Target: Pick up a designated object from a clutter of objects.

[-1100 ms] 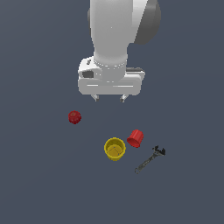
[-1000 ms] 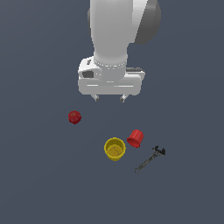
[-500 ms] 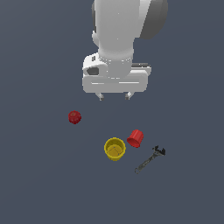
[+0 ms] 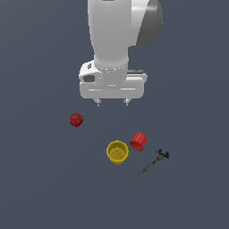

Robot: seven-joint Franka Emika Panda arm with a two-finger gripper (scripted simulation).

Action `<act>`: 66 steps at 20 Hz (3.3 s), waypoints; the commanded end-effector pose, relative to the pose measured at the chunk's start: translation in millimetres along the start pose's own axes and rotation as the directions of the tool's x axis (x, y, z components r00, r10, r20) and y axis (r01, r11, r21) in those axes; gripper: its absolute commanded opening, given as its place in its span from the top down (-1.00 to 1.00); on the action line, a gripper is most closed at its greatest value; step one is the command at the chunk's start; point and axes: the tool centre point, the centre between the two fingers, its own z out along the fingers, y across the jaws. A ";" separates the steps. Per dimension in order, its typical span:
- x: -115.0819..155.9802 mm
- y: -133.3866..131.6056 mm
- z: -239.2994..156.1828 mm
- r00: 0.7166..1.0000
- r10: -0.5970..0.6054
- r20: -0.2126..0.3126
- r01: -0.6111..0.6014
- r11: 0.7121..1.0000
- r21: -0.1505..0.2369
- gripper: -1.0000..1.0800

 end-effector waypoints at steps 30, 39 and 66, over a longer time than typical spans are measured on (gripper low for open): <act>-106.8 220.8 199.8 0.969 0.248 -0.019 -0.248 0.969 -0.001 -0.92; -109.9 223.3 206.9 0.968 0.252 -0.018 -0.252 0.968 -0.002 -0.92; -111.0 224.6 251.8 0.967 0.254 -0.020 -0.255 0.967 -0.003 1.00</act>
